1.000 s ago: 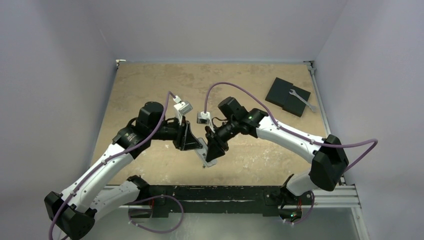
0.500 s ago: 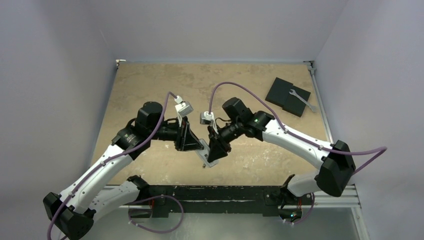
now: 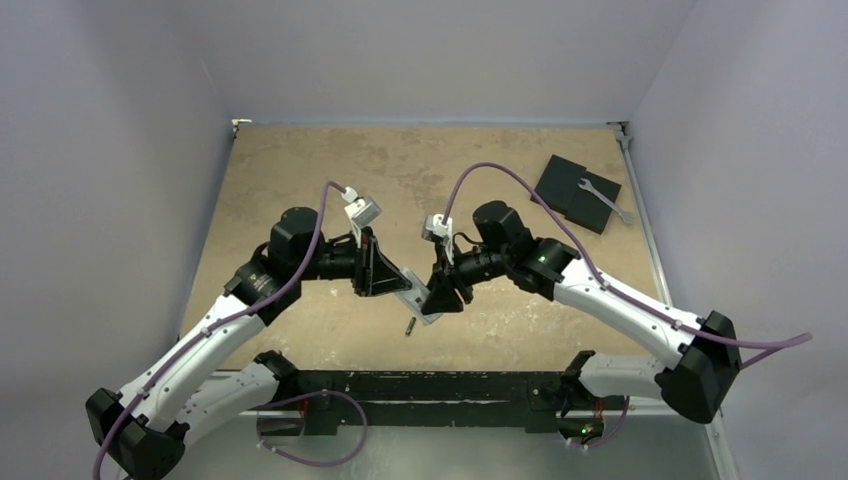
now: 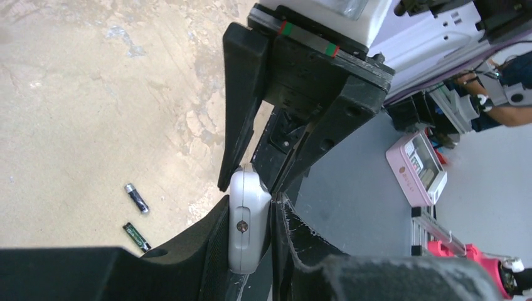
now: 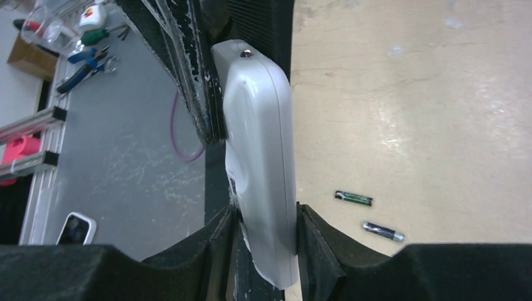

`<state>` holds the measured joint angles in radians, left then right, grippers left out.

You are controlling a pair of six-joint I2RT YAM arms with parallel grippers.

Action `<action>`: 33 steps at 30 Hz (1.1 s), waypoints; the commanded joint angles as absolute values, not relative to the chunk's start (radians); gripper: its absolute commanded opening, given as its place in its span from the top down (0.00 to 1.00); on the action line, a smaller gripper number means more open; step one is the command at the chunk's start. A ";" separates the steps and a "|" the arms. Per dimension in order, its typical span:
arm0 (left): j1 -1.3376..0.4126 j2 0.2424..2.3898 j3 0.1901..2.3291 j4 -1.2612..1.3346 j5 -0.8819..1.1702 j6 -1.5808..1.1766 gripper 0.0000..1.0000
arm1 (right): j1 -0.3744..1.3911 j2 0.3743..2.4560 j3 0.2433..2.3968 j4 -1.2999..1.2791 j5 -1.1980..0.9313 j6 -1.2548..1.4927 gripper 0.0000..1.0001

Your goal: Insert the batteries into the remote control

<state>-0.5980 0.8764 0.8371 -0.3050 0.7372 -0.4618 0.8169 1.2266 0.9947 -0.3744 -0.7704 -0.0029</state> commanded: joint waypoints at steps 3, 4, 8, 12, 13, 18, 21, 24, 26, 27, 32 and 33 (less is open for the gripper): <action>-0.587 0.859 0.809 -0.299 0.606 -0.541 1.00 | 0.762 1.144 0.956 -0.278 -0.642 0.106 0.56; -0.587 0.857 0.808 -0.295 0.599 -0.547 1.00 | 0.753 1.132 0.945 -0.271 -0.632 0.115 0.56; -0.585 0.850 0.790 -0.266 0.576 -0.578 1.00 | 0.711 1.068 0.888 -0.199 -0.607 0.178 0.55; -0.581 0.848 0.775 -0.244 0.547 -0.608 1.00 | 0.663 1.009 0.845 -0.169 -0.555 0.224 0.50; -0.580 0.846 0.770 -0.236 0.539 -0.619 1.00 | 0.656 0.992 0.837 -0.169 -0.529 0.230 0.47; -0.574 0.843 0.737 -0.189 0.502 -0.686 1.00 | 0.648 0.878 0.785 -0.147 -0.369 0.280 0.29; -0.568 0.845 0.720 -0.161 0.479 -0.730 1.00 | 0.648 0.818 0.754 -0.127 -0.328 0.290 0.20; -0.561 0.850 0.703 -0.138 0.460 -0.777 1.00 | 0.649 0.792 0.739 -0.110 -0.385 0.266 0.19; -0.554 0.851 0.692 -0.114 0.458 -0.816 1.00 | 0.648 0.796 0.739 -0.112 -0.413 0.244 0.16; -0.553 0.851 0.687 -0.104 0.456 -0.833 1.00 | 0.648 0.802 0.741 -0.115 -0.415 0.239 0.16; -0.548 0.839 0.684 -0.101 0.429 -0.897 1.00 | 0.650 0.833 0.750 -0.131 -0.487 0.193 0.16; -0.546 0.836 0.684 -0.101 0.425 -0.911 1.00 | 0.649 0.842 0.753 -0.131 -0.502 0.182 0.16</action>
<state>-0.5564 0.8574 0.6823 -0.1669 0.4549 -0.8288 0.6487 0.8196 0.7448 -0.1570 -0.4252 0.2337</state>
